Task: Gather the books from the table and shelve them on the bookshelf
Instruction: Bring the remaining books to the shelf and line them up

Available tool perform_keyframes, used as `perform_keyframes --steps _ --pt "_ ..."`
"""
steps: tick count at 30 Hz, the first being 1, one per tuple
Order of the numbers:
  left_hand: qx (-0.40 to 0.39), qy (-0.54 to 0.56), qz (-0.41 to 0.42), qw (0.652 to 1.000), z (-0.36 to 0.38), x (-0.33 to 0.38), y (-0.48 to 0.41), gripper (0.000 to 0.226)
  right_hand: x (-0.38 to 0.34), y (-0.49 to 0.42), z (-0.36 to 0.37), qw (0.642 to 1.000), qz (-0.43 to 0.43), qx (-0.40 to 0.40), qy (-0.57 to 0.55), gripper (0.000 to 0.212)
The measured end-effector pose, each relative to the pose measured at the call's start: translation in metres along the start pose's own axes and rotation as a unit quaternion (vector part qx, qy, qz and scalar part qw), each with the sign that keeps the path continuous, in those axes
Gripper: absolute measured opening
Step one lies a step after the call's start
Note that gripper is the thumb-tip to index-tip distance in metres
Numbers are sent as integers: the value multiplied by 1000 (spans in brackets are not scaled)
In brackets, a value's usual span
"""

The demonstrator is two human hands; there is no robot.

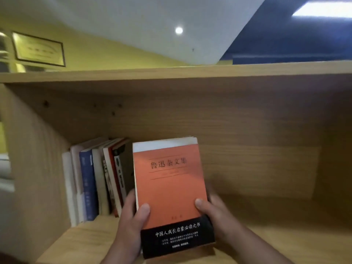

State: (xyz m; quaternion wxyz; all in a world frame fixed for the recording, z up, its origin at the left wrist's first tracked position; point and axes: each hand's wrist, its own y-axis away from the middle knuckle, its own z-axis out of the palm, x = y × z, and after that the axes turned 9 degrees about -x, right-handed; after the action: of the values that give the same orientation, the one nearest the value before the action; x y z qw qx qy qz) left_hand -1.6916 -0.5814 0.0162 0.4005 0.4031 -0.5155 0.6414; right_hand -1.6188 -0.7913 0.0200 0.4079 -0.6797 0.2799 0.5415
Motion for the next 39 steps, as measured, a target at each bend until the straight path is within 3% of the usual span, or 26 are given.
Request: perform_keyframes --steps 4,8,11,13,17,19,22,24,27,29,31,33,36,39 --pt "-8 -63 31 997 8 -2 9 89 6 3 -7 999 -3 -40 33 84" --pt "-7 -127 50 991 10 -6 10 97 12 -1 -18 996 45 -68 35 64" --pt "3 -154 40 987 8 -11 8 103 17 -6 -19 995 74 -58 35 53" --pt "15 -161 23 987 9 -12 6 103 18 -8 -16 994 73 -42 70 32" --pt "74 -248 -4 966 9 -14 -3 118 25 -23 -6 983 24 89 161 19" --pt "105 -289 -20 951 10 -14 -5 129 26 -28 5 973 25 113 197 14" --pt "128 -309 -29 942 13 -13 -5 137 25 -38 19 963 18 103 250 19" --pt "140 -316 -34 938 14 -12 -7 138 24 -45 25 958 -8 86 275 12" --pt "163 -293 -33 942 11 -12 -10 137 30 -48 31 977 15 51 208 4" --pt "172 -276 -13 946 7 -16 -13 120 34 -45 28 985 22 12 171 27" --pt "176 -273 16 946 4 -19 -14 89 36 -42 23 981 5 -41 188 59" --pt "186 -286 21 940 -4 -18 -15 74 35 -40 21 975 -4 -75 209 87" --pt "112 -374 11 921 -36 -13 -18 77 35 -44 24 956 21 -98 276 114" --pt "34 -455 -4 890 -59 -11 -19 100 33 -47 30 942 53 -111 311 141"
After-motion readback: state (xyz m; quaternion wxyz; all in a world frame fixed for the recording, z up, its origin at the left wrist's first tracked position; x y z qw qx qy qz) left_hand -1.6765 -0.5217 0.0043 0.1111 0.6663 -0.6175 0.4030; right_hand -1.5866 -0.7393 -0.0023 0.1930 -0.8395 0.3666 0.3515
